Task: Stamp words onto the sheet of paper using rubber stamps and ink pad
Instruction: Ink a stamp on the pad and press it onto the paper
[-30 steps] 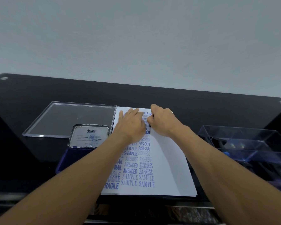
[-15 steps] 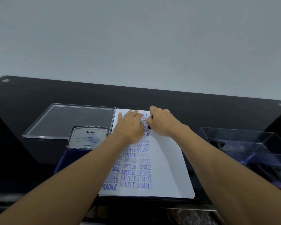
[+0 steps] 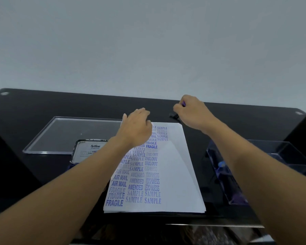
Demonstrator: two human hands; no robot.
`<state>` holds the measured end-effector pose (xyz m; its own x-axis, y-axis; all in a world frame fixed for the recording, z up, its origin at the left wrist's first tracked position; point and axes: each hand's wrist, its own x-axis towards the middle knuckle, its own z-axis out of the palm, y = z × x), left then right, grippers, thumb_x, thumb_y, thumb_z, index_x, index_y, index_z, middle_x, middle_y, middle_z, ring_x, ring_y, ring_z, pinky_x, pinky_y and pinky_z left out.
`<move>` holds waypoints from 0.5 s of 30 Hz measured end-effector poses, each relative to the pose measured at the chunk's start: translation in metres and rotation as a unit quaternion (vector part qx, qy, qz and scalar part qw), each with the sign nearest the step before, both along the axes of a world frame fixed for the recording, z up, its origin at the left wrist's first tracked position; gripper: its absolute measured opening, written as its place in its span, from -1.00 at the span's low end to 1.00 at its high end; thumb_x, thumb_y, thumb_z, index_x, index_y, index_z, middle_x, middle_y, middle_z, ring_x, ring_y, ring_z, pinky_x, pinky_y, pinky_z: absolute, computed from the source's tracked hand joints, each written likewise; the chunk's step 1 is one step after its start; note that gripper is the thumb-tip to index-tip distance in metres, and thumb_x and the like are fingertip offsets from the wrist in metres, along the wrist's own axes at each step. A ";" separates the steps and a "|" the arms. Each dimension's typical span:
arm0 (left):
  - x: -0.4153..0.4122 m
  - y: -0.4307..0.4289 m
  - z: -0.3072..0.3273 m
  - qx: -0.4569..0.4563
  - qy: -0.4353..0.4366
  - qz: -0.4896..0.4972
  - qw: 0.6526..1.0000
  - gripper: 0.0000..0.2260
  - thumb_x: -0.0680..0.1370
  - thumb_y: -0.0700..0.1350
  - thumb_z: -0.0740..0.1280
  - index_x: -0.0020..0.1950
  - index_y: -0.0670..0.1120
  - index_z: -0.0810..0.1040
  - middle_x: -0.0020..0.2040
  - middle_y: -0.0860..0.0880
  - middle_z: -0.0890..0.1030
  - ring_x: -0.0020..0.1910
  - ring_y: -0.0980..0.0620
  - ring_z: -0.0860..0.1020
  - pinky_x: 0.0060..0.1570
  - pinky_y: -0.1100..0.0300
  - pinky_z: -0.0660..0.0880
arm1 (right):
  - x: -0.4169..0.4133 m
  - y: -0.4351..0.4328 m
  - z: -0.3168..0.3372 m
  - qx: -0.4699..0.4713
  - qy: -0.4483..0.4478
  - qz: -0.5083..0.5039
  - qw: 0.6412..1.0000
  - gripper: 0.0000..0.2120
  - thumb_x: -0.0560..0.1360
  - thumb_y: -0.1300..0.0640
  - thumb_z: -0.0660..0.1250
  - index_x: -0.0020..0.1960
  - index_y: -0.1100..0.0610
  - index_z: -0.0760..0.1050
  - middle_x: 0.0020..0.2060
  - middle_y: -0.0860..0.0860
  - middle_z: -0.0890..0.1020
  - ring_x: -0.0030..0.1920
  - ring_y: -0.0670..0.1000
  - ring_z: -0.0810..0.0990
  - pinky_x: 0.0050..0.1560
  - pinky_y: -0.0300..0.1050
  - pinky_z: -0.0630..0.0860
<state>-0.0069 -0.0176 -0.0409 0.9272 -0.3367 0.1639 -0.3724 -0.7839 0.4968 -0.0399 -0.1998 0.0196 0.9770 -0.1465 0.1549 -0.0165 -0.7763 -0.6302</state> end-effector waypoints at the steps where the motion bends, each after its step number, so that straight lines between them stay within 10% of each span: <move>1: -0.002 0.000 0.006 -0.004 0.000 0.001 1.000 -0.58 0.67 -0.13 0.06 0.55 -0.09 0.26 0.59 -0.04 0.18 0.57 -0.02 0.12 0.54 -0.15 -0.13 | -0.003 -0.003 0.003 -0.003 0.004 0.002 1.000 -0.86 0.57 0.07 0.19 -0.10 0.12 0.34 -0.20 0.04 0.53 -0.26 -0.01 0.41 -0.30 -0.12 0.33; 15: -0.050 -0.056 0.076 -0.172 0.033 -0.039 0.984 -0.63 0.63 -0.08 0.17 0.45 -0.03 0.43 0.38 0.06 0.48 0.19 0.16 0.42 0.12 0.27 0.28 | -0.071 -0.088 0.042 -0.058 -0.005 -0.012 0.998 -0.93 0.55 0.10 0.31 -0.10 0.05 0.52 -0.20 0.02 0.64 -0.22 0.00 0.57 -0.26 -0.12 0.45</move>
